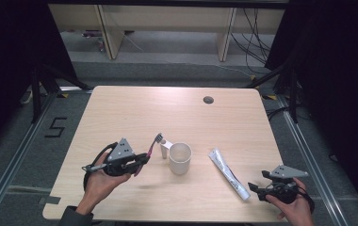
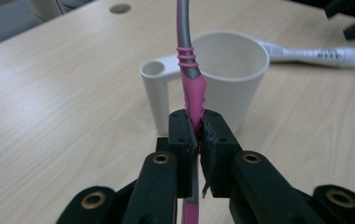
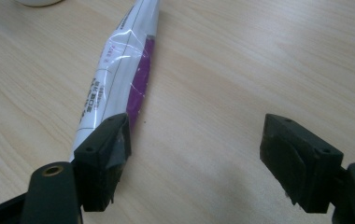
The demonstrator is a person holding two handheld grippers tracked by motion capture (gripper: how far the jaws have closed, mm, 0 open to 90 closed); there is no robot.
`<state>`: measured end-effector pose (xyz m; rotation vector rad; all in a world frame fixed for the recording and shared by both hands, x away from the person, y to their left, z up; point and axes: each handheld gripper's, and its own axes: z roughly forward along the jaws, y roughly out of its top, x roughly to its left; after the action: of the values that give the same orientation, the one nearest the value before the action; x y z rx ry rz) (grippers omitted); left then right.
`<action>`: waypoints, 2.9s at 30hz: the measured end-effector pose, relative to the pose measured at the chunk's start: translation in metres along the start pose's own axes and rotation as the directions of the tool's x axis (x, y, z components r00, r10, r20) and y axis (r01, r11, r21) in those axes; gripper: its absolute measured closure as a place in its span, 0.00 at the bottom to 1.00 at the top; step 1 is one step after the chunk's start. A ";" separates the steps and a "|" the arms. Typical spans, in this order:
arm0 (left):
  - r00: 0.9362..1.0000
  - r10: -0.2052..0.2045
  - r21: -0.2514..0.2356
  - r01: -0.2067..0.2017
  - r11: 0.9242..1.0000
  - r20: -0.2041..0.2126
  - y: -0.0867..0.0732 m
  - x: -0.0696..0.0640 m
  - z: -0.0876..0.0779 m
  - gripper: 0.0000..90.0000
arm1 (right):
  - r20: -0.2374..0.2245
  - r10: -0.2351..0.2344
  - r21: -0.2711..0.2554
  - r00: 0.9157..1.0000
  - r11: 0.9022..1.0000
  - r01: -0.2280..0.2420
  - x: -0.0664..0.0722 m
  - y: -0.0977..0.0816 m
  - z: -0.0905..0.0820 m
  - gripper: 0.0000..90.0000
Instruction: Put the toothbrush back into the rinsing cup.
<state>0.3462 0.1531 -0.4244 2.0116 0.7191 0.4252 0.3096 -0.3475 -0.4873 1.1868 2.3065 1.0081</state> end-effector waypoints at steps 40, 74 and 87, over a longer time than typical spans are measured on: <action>0.985 -0.163 -0.366 0.132 0.921 -0.056 0.027 0.014 0.027 0.92 | -0.011 0.043 0.005 0.999 0.999 -0.043 0.002 0.000 0.000 0.28; 0.984 -0.170 -0.415 0.137 0.900 -0.045 0.039 0.018 0.062 0.92 | 0.002 -0.008 -0.013 1.000 1.000 0.008 -0.001 0.000 0.000 0.28; 0.984 -0.177 -0.390 0.151 0.908 -0.030 0.027 0.020 0.069 0.92 | 0.000 -0.008 -0.013 1.000 1.000 0.008 -0.001 0.000 0.001 0.29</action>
<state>0.4087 0.1098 -0.4363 1.5586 0.7715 0.4931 0.3103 -0.3479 -0.4879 1.1712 2.2998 1.0191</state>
